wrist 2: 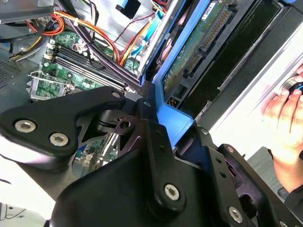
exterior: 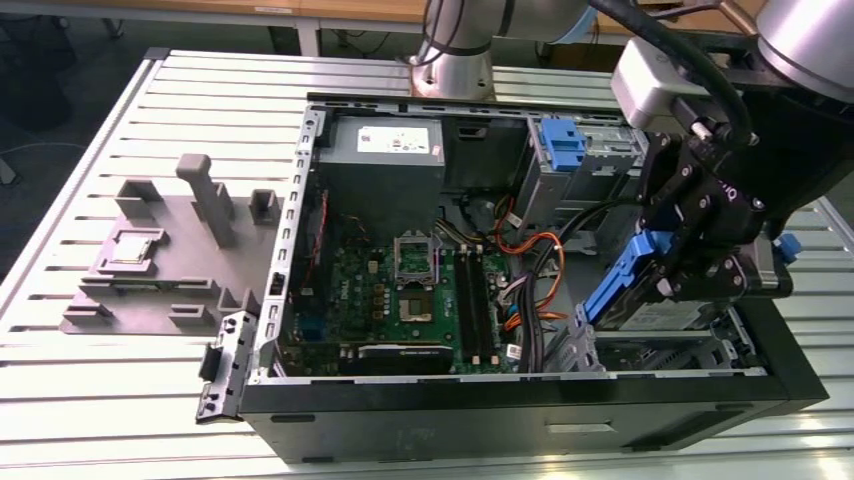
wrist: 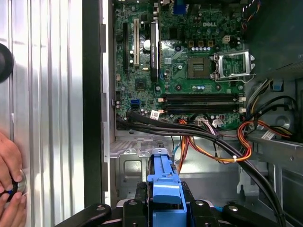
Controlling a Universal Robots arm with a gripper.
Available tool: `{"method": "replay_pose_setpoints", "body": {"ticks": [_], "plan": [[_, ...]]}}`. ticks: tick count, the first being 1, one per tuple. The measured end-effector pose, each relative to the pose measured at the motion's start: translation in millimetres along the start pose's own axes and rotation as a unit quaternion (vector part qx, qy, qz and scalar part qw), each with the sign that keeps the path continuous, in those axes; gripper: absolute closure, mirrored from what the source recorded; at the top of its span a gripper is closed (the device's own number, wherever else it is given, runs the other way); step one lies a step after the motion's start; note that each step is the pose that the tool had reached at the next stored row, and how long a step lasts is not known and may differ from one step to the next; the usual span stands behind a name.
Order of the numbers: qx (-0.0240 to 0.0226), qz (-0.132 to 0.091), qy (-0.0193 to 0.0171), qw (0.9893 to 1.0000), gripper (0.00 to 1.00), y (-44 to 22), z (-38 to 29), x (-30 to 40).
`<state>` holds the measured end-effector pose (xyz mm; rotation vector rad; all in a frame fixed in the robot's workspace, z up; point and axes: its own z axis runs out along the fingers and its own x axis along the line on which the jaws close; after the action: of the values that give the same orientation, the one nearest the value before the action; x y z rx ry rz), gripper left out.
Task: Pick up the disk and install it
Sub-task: 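Insert the disk into the insertion slot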
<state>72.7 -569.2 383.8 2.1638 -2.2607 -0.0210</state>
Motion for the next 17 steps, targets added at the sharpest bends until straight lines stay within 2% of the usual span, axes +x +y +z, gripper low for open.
{"method": "replay_pose_setpoints", "body": {"ticks": [17], "plan": [[0.0000, 0.000, 0.0000, 1.0000, 0.63, -0.2, 9.0, 1.1]]}}
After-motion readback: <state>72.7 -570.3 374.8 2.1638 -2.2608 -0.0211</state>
